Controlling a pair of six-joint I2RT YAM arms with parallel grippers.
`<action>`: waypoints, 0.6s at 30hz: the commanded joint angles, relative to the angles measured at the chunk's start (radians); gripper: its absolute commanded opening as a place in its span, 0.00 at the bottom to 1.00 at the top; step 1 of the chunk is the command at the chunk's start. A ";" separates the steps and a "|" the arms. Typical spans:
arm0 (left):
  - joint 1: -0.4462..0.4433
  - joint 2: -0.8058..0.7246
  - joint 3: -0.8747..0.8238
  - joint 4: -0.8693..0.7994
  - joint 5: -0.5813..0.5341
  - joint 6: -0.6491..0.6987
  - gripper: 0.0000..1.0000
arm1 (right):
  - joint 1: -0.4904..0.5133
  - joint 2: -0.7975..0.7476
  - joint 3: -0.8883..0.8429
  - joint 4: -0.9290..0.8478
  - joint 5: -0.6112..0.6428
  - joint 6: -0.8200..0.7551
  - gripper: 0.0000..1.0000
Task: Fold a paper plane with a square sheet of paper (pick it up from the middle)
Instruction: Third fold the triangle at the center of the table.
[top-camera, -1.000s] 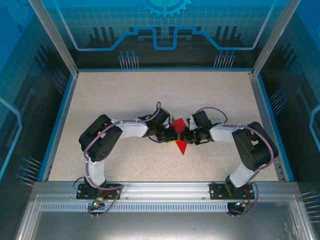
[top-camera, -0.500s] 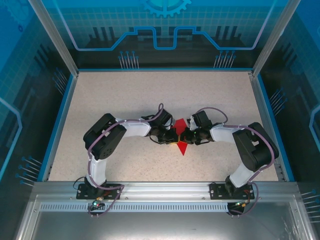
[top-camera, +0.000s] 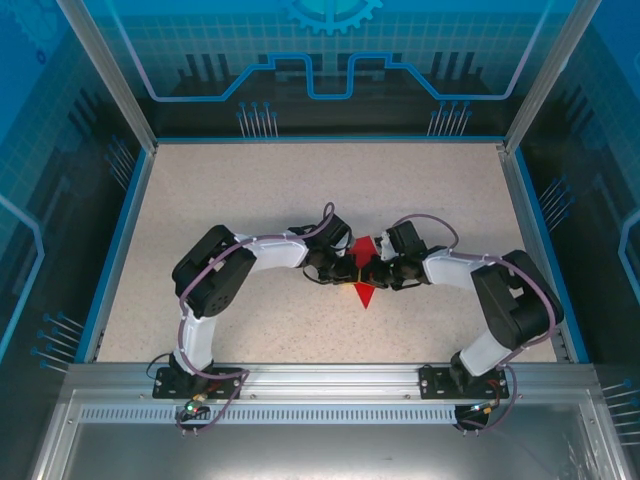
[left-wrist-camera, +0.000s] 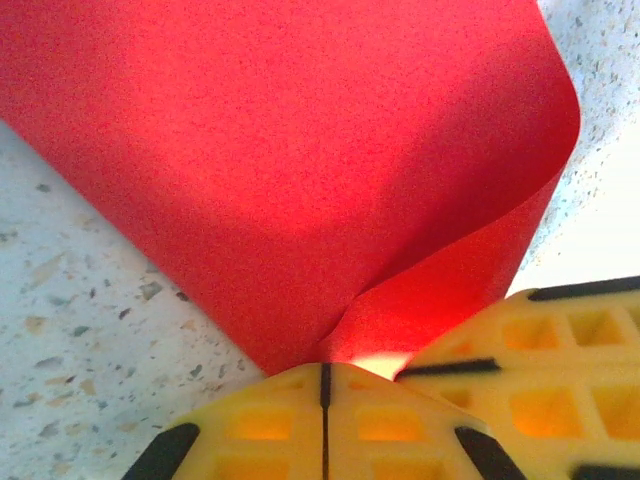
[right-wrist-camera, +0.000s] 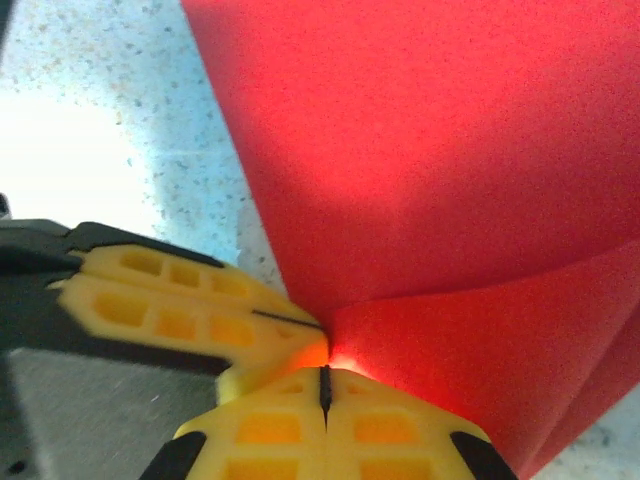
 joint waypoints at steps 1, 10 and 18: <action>0.001 0.069 -0.004 -0.085 -0.116 0.041 0.07 | -0.015 -0.055 -0.017 -0.036 -0.025 -0.013 0.00; 0.001 0.080 0.010 -0.093 -0.104 0.053 0.07 | -0.007 -0.140 -0.108 -0.039 -0.075 0.007 0.00; 0.001 0.089 0.021 -0.099 -0.097 0.060 0.07 | 0.007 -0.110 -0.139 0.021 -0.095 0.015 0.00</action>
